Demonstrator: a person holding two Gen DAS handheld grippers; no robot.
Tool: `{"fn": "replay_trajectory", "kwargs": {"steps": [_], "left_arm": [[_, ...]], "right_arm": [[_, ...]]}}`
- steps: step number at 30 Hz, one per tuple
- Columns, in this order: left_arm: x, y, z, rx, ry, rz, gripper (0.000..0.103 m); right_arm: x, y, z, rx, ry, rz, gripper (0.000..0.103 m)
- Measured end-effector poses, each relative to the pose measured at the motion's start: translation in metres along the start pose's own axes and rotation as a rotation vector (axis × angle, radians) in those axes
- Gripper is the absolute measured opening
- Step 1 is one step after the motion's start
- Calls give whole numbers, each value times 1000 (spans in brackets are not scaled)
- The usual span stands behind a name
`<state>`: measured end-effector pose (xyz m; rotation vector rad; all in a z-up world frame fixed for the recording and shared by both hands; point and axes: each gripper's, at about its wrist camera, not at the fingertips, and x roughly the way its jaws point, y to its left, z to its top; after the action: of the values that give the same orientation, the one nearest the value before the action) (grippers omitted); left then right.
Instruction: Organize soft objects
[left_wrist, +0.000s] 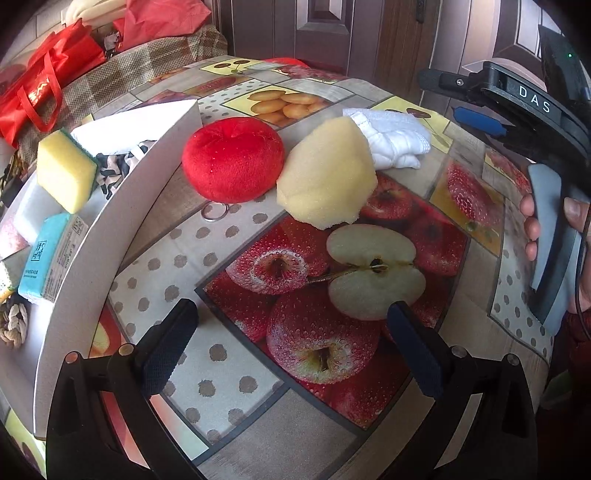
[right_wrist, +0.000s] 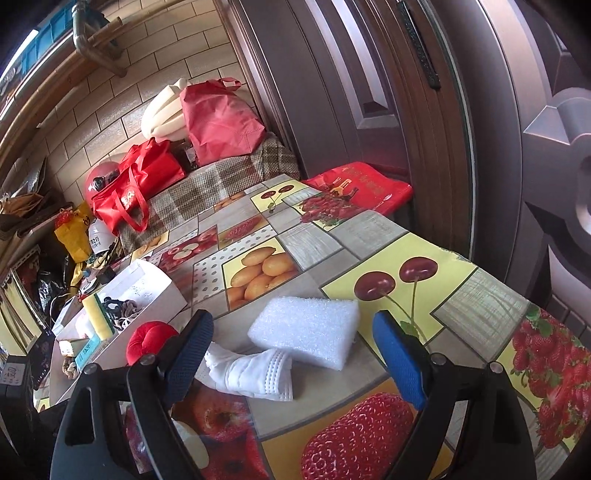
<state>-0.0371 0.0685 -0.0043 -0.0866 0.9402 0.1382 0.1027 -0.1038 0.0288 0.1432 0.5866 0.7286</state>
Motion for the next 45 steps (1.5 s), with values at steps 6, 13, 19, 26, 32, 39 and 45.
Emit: {"fn": "replay_trajectory", "kwargs": {"steps": [6, 13, 19, 26, 32, 39, 45], "left_arm": [[0, 0, 0, 1, 0, 1, 102], [-1, 0, 0, 1, 0, 1, 102], [0, 0, 0, 1, 0, 1, 102], [0, 0, 0, 1, 0, 1, 102], [-1, 0, 0, 1, 0, 1, 102], [0, 0, 0, 1, 0, 1, 102], [0, 0, 0, 0, 0, 1, 102]], "right_arm": [[-1, 1, 0, -8, -10, -2, 88], [-1, 1, 1, -13, 4, -4, 88], [-1, 3, 1, -27, 3, -3, 88], [0, 4, 2, -25, -1, -1, 88], [0, 4, 1, -29, -2, -2, 88], [-1, 4, 1, -27, 0, -2, 88], [0, 4, 1, -32, 0, -2, 88]]}}
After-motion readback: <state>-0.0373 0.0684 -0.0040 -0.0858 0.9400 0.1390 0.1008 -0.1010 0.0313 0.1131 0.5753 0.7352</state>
